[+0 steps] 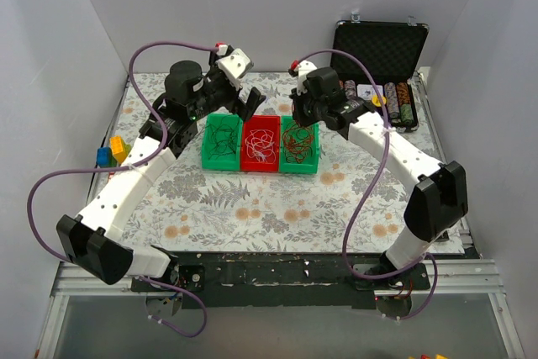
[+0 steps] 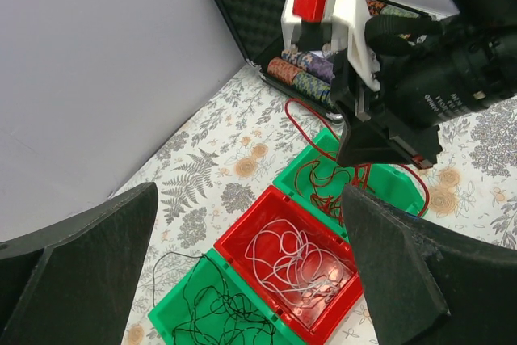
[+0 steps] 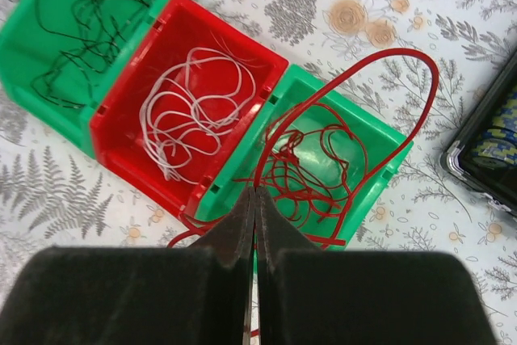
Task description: Untangle the cables
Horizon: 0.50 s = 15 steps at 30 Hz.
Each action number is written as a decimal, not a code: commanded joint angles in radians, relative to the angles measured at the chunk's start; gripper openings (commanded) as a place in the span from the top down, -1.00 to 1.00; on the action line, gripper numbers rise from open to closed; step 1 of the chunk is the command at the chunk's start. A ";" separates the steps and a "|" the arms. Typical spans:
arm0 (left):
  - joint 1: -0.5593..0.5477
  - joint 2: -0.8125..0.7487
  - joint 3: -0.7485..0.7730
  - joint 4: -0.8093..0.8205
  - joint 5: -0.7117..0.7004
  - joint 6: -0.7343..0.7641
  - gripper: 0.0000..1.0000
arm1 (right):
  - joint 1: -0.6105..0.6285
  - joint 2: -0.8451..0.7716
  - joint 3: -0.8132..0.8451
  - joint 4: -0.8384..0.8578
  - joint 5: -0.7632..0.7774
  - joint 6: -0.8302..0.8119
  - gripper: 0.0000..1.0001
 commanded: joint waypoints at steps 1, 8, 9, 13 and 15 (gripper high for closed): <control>0.005 -0.040 -0.013 0.014 -0.012 -0.007 -0.96 | -0.004 0.018 -0.029 0.060 0.066 -0.042 0.97; 0.006 -0.040 -0.014 0.028 -0.030 -0.034 -0.96 | -0.008 0.078 -0.124 0.123 0.059 -0.036 0.97; 0.005 -0.037 -0.007 0.031 -0.036 -0.065 -0.96 | -0.010 0.087 -0.132 0.129 0.045 -0.028 0.97; 0.006 -0.026 0.020 0.016 -0.023 -0.136 -0.96 | -0.012 0.129 -0.146 0.143 0.020 0.006 0.97; 0.008 -0.025 0.017 0.014 -0.038 -0.154 -0.96 | -0.016 0.143 -0.146 0.135 0.019 0.032 0.97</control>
